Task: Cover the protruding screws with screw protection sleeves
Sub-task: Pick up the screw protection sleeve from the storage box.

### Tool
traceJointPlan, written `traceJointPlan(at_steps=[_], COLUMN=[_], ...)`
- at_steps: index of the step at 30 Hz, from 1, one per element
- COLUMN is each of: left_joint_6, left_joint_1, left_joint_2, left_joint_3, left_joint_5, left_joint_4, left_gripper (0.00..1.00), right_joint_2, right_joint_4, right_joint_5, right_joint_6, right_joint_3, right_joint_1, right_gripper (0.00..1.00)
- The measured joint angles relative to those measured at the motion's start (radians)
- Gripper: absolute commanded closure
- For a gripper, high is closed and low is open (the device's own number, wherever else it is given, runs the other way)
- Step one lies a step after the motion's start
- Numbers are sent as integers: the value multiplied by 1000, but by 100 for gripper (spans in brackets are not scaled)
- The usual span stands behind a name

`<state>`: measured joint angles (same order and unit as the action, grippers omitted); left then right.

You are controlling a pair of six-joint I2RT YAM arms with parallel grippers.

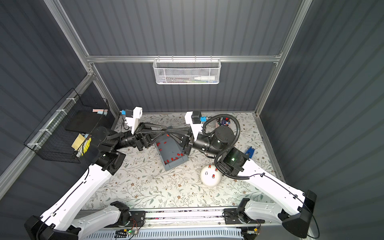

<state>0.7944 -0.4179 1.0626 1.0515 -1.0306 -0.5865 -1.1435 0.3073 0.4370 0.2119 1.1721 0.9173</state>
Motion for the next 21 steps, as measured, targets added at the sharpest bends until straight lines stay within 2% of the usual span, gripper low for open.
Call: traceJointPlan(at_steps=[2, 10, 16, 21], left_joint_6=[27, 71, 72, 76], left_joint_1=[0, 0, 0, 0], left_joint_2=[8, 16, 14, 11], left_joint_3=[0, 0, -17, -20], left_joint_5=[1, 7, 3, -7], left_joint_4=[-36, -74, -80, -87], left_gripper=[73, 57, 58, 63], right_joint_2=[-2, 0, 9, 11], right_joint_4=[1, 22, 41, 45], right_joint_5=[5, 3, -19, -39], right_joint_6=[5, 6, 5, 6], right_joint_3=[0, 0, -1, -1], right_joint_1=[2, 12, 14, 17], right_gripper=[100, 100, 100, 100])
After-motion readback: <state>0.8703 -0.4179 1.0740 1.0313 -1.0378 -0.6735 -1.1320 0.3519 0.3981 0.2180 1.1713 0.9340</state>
